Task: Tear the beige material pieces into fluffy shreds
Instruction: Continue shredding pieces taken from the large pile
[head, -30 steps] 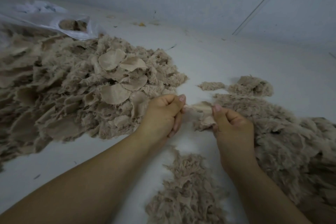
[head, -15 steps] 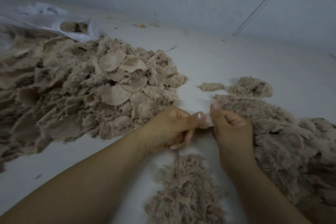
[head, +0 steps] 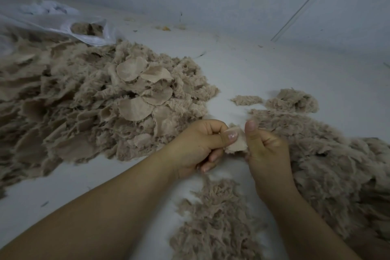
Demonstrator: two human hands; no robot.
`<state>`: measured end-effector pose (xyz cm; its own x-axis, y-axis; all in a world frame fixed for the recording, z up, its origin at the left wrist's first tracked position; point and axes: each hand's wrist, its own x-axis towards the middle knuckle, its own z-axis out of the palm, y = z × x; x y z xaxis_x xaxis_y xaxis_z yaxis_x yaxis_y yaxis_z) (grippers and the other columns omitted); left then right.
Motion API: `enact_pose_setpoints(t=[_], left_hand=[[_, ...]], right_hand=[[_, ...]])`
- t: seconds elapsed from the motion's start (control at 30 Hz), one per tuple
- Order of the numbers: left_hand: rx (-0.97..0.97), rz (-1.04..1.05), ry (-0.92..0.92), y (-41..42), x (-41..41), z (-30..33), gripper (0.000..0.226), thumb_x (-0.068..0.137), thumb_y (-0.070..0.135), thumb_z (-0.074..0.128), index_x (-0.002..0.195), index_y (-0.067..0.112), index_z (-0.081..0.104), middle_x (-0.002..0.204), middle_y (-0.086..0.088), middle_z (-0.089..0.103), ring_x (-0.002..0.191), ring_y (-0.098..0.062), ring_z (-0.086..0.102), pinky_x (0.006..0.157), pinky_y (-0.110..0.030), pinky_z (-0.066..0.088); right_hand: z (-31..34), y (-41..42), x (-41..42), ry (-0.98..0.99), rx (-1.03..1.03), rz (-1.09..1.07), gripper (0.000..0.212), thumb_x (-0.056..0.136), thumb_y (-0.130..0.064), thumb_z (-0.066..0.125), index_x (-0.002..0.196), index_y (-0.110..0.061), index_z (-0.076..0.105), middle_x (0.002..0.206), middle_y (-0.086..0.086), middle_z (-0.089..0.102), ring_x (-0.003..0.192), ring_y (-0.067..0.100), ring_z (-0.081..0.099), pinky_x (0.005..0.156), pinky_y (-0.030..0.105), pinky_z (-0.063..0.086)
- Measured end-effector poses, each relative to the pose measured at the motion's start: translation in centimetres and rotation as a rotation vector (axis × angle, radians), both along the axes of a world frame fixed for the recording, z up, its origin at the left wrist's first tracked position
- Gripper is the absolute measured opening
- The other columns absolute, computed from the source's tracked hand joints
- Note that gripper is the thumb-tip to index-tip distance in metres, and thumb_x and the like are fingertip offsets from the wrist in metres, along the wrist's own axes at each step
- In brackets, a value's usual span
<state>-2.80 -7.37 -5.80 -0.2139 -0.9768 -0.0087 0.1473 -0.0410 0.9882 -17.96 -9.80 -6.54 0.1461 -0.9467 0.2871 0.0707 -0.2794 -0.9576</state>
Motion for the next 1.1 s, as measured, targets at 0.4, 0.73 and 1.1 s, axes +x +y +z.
enact_pose_setpoints(t=[0.4, 0.73, 1.1], left_hand=[[-0.069, 0.072, 0.347, 0.2, -0.2, 0.1, 0.026, 0.082, 0.022, 0.067, 0.065, 0.011, 0.052, 0.036, 0.000, 0.031, 0.023, -0.011, 0.024, 0.034, -0.011, 0.020], [-0.437, 0.706, 0.332, -1.2, 0.5, 1.2, 0.032, 0.101, 0.004, 0.046, 0.132, 0.010, 0.040, 0.111, -0.017, 0.064, 0.080, -0.032, 0.068, 0.058, -0.035, 0.056], [-0.512, 0.304, -1.078, -1.6, -2.5, -1.5, 0.015, 0.094, 0.021, 0.058, 0.084, 0.010, 0.062, 0.082, -0.002, 0.049, 0.072, -0.020, 0.048, 0.064, -0.039, 0.044]], right_hand=[[0.1, -0.6, -0.4, -0.167, 0.178, -0.141, 0.057, 0.094, -0.052, 0.050, 0.050, -0.019, 0.034, 0.044, -0.003, 0.025, 0.041, 0.013, 0.020, 0.040, 0.021, 0.020], [-0.5, -0.1, -0.2, 0.180, -0.051, 0.101, 0.025, 0.092, -0.003, 0.067, 0.072, -0.016, 0.074, 0.064, 0.014, 0.065, 0.055, 0.031, 0.054, 0.055, 0.035, 0.047], [-1.1, -0.7, 0.0, 0.082, 0.016, -0.145, 0.030, 0.100, -0.016, 0.059, 0.071, -0.022, 0.066, 0.054, -0.011, 0.058, 0.050, 0.001, 0.050, 0.051, 0.013, 0.041]])
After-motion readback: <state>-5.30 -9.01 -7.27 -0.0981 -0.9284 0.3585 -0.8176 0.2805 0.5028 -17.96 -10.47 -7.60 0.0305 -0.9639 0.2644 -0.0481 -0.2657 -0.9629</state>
